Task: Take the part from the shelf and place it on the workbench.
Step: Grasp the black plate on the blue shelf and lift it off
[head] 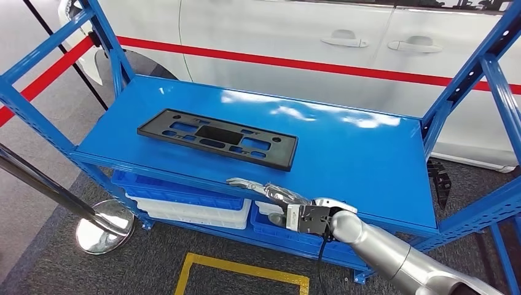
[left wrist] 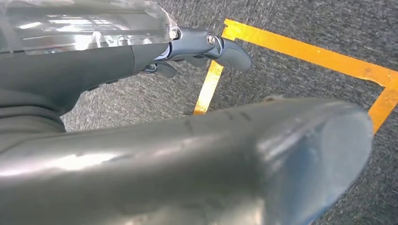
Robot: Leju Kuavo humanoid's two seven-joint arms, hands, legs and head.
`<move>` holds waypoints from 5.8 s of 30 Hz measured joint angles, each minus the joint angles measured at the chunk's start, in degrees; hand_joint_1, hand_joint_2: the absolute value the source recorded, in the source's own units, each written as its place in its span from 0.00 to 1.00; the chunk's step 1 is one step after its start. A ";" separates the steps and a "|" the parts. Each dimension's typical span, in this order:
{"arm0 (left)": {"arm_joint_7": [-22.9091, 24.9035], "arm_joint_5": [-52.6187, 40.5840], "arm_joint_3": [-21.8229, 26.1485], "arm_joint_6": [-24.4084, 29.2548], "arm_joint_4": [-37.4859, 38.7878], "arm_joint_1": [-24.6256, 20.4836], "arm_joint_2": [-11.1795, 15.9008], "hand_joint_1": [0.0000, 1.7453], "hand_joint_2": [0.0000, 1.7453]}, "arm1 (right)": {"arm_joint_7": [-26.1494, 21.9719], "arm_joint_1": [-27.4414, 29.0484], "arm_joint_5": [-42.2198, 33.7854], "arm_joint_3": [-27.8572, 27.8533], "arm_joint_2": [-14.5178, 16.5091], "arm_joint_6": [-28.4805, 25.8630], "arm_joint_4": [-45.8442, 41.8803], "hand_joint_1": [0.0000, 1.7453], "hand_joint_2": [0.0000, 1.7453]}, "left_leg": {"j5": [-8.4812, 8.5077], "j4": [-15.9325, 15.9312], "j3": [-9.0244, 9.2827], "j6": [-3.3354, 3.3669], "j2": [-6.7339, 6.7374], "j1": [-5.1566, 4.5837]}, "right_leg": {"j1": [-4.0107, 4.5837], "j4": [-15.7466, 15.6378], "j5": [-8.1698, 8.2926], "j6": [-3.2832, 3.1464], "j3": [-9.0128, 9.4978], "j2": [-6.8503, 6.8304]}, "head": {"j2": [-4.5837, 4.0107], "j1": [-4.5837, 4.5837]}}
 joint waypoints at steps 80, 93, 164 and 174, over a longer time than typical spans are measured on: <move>-2.66 -4.32 0.16 0.35 -0.37 -0.18 -0.62 0.00 0.00 | 8.32 -0.65 53.71 14.33 -1.38 -42.95 5.46 0.00 1.00 | 9.52 -16.46 6.35 3.39 -1.59 -0.19 | -0.96 14.49 -4.91 3.02 -6.45 1.20 | 0.00 -0.28; -2.38 -7.22 -1.40 -0.31 -0.37 -0.92 -0.37 0.00 0.00 | 12.40 -6.34 53.32 15.04 -2.10 -48.78 10.16 0.00 1.00 | 1.02 0.32 -1.82 -0.38 -0.29 -0.44 | -0.31 0.38 0.55 0.41 -0.89 -2.17 | 0.00 -0.30; -10.22 -7.63 -3.68 -1.04 -0.37 -0.73 0.07 0.00 0.00 | 19.82 -10.96 64.85 12.13 -0.20 -53.47 19.90 0.97 1.00 | 9.43 -15.61 5.24 2.23 -1.59 -0.19 | -0.21 0.94 -0.36 2.71 -0.29 -1.17 | 0.00 -0.27; -10.93 -6.93 -2.70 -0.36 -0.37 -0.96 0.01 0.00 0.00 | 7.43 -5.05 43.82 2.19 -0.01 -42.07 11.25 0.97 1.00 | 9.38 -15.69 5.87 3.00 -1.88 0.06 | -0.42 7.28 -0.68 2.58 -3.60 0.12 | 0.00 -0.26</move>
